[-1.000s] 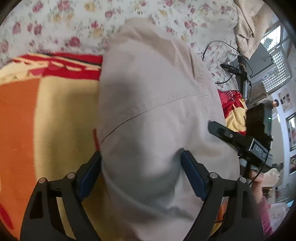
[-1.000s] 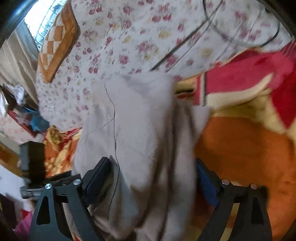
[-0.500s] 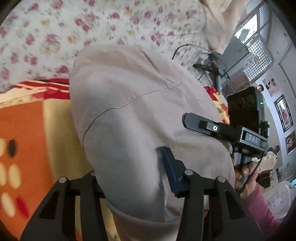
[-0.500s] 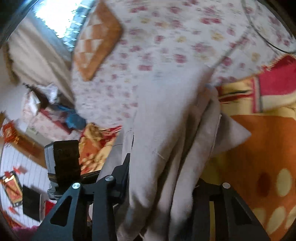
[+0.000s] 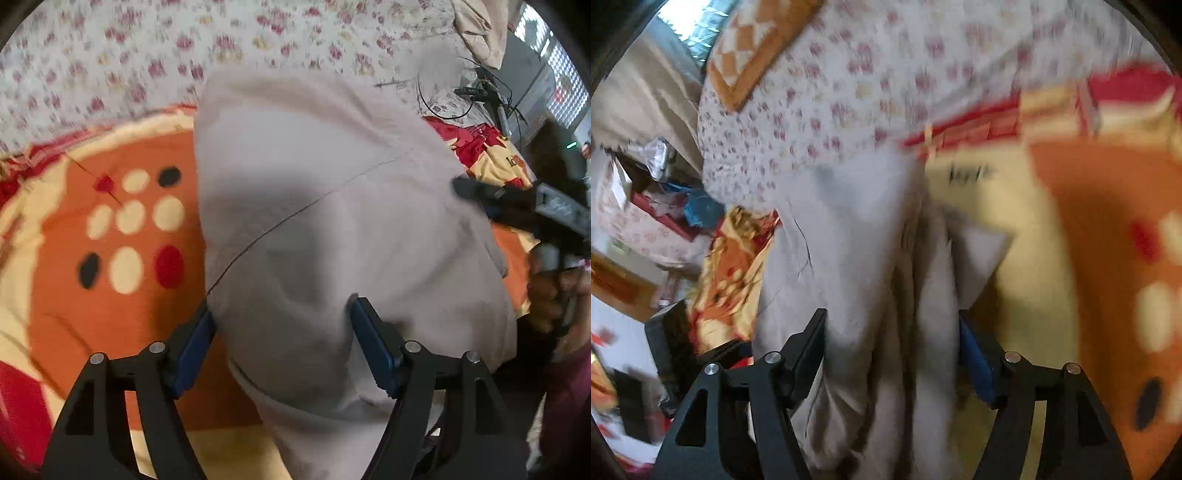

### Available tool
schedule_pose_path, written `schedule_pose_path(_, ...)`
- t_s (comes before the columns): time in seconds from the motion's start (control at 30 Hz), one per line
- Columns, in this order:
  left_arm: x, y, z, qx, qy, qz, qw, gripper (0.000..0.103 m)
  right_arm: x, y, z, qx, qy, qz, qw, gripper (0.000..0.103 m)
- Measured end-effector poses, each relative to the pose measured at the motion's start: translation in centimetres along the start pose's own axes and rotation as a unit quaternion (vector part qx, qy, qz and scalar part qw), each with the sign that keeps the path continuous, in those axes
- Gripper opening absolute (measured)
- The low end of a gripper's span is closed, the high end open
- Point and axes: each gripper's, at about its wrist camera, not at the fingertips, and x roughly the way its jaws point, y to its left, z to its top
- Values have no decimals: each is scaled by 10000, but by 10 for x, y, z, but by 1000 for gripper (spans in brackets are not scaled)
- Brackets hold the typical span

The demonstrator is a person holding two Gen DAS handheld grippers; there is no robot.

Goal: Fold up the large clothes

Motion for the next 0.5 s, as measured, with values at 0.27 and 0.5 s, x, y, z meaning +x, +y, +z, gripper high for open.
schedule_pose_path(0.27,-1,-3,14,-142,-467,694,9964,74,-17,105,-2,-1817,-302,-169,9827,65)
schedule_pose_path(0.5,19,-5,16,-182,-644,813,9944,84,40,64,-27,-2016,192,-1481,9680,50)
